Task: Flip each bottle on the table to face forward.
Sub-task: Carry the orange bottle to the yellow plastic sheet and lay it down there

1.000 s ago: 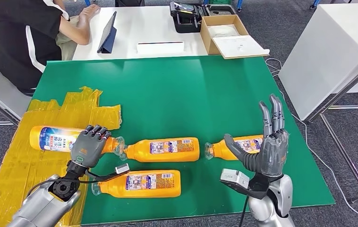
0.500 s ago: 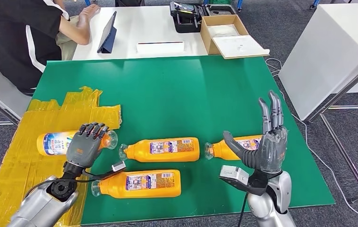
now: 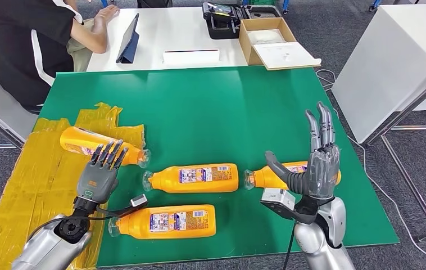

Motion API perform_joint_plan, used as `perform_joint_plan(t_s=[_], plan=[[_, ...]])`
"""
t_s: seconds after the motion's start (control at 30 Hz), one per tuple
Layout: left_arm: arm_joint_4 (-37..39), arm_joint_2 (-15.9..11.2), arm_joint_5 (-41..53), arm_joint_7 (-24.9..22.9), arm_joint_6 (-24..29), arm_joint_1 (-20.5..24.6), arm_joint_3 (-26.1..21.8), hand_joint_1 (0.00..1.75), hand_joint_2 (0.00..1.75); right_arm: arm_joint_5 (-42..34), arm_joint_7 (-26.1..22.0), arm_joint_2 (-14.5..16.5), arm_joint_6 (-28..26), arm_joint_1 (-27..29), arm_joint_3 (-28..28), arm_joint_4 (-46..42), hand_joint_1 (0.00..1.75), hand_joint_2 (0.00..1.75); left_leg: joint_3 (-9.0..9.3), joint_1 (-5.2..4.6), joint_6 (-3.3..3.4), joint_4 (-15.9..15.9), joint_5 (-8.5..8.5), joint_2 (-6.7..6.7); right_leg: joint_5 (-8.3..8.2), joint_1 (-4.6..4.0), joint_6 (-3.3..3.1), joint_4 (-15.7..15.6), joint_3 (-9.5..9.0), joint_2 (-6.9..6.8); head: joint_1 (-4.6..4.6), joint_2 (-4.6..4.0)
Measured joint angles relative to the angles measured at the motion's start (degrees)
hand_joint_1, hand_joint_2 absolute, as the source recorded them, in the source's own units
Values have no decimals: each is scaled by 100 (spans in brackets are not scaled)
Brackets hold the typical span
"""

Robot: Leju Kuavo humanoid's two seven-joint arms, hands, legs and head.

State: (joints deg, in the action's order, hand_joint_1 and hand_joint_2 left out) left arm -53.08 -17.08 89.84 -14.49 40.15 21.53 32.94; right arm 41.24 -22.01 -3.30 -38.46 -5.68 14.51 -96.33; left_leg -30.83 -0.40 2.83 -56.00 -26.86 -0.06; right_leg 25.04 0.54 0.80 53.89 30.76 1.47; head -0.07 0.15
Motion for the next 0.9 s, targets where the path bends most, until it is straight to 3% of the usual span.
perform_joint_plan(t_s=[0.73,0.9], plan=[[37,5,-1,-10,0,-5,0,0,175,4,11,-32,5,-35,46,65,0,175,0,0,0,0,0,0,0,0,0,0,1,0,0,0],[32,11,1,-21,0,-31,-19,0,175,203,315,-65,237,-102,65,97,0,175,0,0,0,0,0,0,0,0,0,0,0,0,-1,0]])
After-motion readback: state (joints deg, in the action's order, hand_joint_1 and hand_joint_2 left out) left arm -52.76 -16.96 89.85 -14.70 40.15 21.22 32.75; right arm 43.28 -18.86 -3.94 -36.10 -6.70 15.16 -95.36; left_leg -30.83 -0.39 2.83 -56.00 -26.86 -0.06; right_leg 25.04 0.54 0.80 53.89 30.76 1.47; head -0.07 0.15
